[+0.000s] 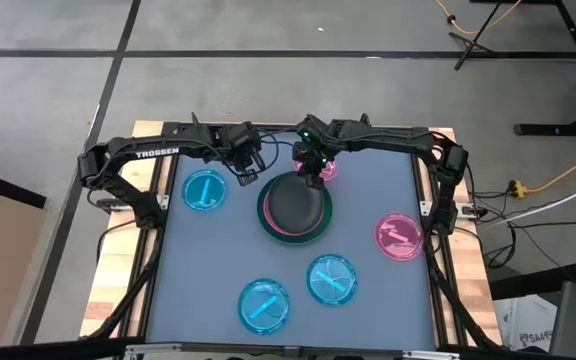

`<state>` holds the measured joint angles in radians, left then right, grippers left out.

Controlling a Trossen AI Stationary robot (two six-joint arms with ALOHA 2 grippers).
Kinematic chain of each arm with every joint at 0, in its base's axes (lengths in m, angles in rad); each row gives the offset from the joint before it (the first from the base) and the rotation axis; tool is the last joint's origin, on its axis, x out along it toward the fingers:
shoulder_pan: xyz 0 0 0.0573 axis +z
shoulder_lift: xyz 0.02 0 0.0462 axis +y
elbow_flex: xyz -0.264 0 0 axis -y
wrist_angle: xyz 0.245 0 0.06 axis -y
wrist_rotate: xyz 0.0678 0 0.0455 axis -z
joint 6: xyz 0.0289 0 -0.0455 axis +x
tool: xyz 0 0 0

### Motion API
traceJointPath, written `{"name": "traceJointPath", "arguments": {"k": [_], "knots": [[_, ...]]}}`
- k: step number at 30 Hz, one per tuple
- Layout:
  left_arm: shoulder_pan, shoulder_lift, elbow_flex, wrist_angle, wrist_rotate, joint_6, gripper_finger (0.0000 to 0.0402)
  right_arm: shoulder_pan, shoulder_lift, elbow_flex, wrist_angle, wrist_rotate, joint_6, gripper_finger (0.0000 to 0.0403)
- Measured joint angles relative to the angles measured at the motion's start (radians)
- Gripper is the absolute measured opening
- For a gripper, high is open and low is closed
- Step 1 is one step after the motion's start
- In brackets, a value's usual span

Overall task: Stack plastic plates
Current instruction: Stack the black plate on top of the pink plate

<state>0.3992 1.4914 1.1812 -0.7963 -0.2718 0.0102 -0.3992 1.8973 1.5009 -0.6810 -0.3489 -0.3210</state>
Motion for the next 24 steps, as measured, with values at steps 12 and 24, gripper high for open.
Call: {"name": "traceJointPath", "arguments": {"k": [12,24], "knots": [[0.0,0.0,0.0,0.0,0.0,0.0,0.0063,0.001,0.01,-0.001,-0.003,0.002,0.001,0.0],[0.0,0.001,0.0,0.001,0.0,0.0,0.0063,0.001,0.065,-0.001,0.003,0.015,0.002,0.0]]}}
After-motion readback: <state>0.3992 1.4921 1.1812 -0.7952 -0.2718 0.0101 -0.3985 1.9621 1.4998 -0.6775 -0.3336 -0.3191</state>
